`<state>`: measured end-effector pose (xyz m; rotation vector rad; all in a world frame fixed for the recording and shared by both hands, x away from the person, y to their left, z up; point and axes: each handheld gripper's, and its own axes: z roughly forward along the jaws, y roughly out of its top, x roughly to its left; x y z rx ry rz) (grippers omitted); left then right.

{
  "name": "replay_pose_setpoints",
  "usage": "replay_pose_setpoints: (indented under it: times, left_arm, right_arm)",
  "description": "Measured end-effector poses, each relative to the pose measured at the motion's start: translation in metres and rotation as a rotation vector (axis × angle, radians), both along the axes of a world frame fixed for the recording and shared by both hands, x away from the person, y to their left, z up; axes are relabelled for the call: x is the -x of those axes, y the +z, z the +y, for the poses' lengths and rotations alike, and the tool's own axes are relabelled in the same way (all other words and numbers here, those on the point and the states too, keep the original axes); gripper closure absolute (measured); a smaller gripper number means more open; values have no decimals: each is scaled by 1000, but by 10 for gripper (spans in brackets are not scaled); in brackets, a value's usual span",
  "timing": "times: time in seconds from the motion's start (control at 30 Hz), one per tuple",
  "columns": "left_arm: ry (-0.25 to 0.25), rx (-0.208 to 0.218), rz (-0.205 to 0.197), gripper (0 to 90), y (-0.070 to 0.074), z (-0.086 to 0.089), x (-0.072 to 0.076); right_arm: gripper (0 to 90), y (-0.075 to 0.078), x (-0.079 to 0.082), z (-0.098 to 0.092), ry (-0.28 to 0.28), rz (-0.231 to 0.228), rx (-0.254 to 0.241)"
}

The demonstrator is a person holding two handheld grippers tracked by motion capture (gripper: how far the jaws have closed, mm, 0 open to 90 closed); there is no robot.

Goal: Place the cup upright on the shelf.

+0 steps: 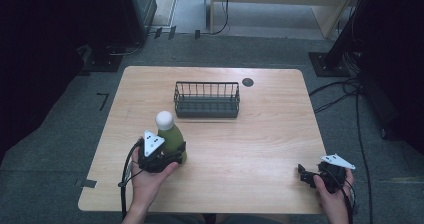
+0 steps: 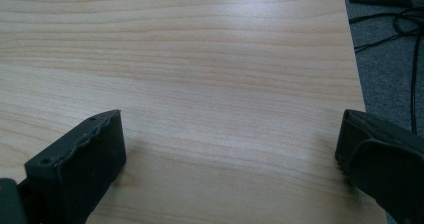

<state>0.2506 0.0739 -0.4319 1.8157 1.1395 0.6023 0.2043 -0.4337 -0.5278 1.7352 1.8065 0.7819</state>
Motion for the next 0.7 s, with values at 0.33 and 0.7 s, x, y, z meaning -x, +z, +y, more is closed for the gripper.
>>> replay_pose_setpoints:
  times: [0.33, 0.7]
  left_arm:
    - [-8, -21, -11, 210, 3, -3, -4]
    - [-33, -6, -30, 213, 24, -13, -22]
  right_arm:
    - [0, 0, 0, 0, 3, 0, 0]
    - [0, 0, 0, 0, 6, -2, -1]
